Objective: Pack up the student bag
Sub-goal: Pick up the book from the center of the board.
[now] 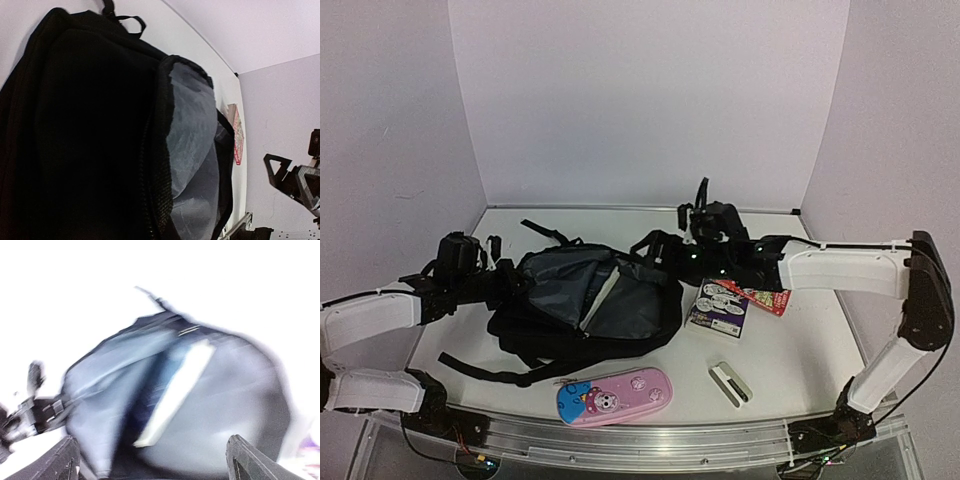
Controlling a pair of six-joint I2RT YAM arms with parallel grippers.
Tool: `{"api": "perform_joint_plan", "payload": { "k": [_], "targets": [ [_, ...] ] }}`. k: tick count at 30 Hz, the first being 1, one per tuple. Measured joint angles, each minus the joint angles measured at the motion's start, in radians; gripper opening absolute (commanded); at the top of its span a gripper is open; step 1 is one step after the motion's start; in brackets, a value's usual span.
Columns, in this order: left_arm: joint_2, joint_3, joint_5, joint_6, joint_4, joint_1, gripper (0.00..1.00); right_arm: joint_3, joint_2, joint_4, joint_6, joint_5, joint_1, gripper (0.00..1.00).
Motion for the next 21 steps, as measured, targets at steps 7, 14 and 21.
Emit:
{"api": "perform_joint_plan", "payload": {
  "k": [7, 14, 21],
  "targets": [
    [-0.006, -0.044, -0.013, -0.054, -0.042, 0.010, 0.25, -0.031, -0.015, -0.287, -0.089, 0.227, -0.226, 0.98],
    [-0.039, -0.031, -0.012, -0.035, -0.105, 0.013, 0.65, -0.025, 0.078, -0.428, -0.176, 0.347, -0.259, 0.98],
    [-0.050, 0.014, -0.014, -0.001, -0.159, 0.016, 0.87, 0.114, 0.264, -0.468, -0.199, 0.408, -0.272, 0.98]
  ]
}}
